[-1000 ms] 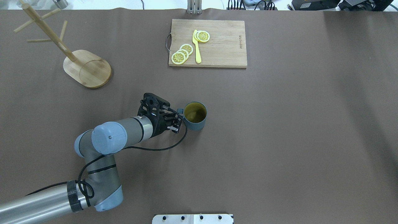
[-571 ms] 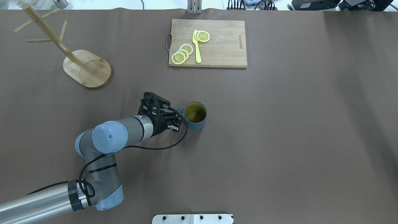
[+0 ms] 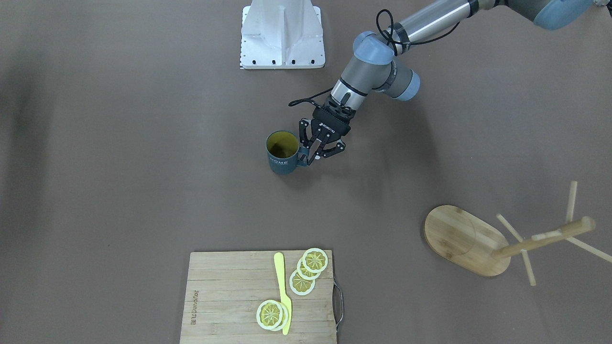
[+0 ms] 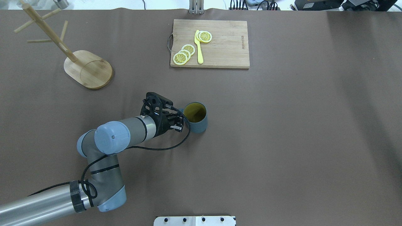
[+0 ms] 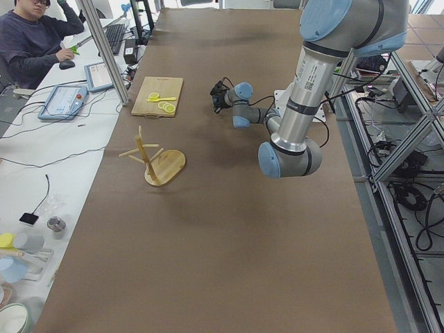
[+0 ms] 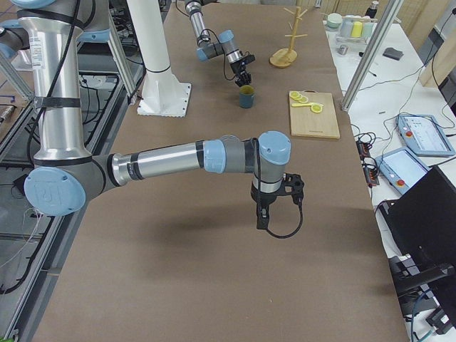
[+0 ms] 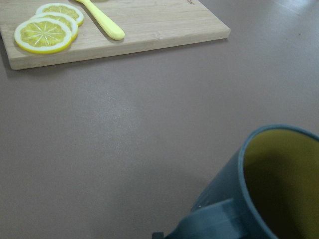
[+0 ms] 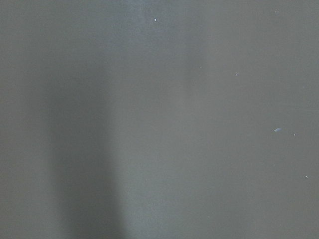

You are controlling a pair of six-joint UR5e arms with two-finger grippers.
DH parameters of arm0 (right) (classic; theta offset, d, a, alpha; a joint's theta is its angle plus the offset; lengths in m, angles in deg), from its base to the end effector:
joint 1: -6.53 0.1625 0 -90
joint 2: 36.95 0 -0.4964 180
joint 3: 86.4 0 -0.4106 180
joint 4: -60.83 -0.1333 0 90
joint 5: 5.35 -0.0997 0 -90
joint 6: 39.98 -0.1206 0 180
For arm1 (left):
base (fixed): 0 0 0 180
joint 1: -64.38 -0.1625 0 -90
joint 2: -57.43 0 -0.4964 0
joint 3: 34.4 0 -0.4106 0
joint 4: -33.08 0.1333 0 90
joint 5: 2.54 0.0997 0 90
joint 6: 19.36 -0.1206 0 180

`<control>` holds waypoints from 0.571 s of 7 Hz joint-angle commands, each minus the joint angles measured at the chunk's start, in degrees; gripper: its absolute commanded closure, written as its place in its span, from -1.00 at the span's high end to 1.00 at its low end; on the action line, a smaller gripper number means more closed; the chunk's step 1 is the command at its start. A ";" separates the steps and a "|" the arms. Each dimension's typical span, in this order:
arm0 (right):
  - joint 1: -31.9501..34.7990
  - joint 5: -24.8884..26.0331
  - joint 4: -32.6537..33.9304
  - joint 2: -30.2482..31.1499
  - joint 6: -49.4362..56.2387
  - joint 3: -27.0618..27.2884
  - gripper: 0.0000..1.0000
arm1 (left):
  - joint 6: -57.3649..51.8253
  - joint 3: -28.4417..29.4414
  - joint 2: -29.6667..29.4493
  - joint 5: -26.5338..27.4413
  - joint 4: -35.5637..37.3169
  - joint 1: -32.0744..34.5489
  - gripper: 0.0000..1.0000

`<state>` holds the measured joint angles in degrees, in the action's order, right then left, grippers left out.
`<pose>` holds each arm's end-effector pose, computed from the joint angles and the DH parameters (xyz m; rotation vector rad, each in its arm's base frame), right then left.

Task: Hang cup on storage rack
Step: 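Close the left gripper on the teal mug rim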

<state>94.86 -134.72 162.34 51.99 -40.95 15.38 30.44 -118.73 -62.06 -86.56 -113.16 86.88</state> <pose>0.0419 -0.5128 0.6585 0.0065 -0.6874 -0.0197 0.6420 -0.4238 0.3513 0.8016 1.1487 0.1839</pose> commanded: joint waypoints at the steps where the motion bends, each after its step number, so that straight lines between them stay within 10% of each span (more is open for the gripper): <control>1: 0.00 -0.09 0.00 0.01 0.00 0.00 1.00 | 0.21 0.04 -0.04 -0.09 -0.62 0.09 -0.98; 4: 0.00 0.00 0.00 0.18 0.00 -0.09 1.00 | 5.55 -0.22 0.14 -0.09 -3.24 0.79 -1.00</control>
<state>94.85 -134.73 162.34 52.08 -40.95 15.36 33.67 -118.87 -62.00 -86.64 -114.72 87.21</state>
